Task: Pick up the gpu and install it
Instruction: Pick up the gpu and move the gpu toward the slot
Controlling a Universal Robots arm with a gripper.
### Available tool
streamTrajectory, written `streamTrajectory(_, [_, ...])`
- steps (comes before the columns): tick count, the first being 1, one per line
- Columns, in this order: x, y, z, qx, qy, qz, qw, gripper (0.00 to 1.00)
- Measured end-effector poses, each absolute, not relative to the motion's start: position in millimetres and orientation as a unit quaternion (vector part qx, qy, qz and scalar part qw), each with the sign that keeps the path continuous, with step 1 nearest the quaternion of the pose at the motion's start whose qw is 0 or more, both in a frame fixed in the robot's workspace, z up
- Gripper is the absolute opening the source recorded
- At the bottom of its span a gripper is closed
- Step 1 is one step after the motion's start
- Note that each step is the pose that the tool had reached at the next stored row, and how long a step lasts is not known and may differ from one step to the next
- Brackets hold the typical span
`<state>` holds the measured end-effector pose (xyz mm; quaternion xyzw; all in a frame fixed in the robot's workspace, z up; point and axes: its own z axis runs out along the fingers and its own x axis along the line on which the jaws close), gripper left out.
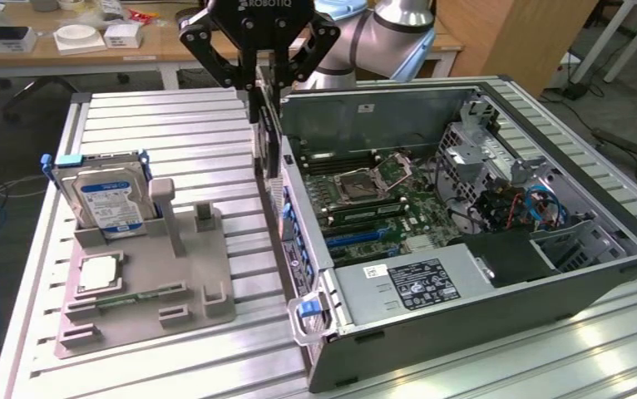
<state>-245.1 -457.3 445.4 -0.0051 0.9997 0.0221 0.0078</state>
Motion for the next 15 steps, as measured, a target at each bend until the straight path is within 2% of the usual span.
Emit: streamTrajectory(15, [-226.8,-457.3,445.4,-0.005,1.0,0.022,0.008,0.26])
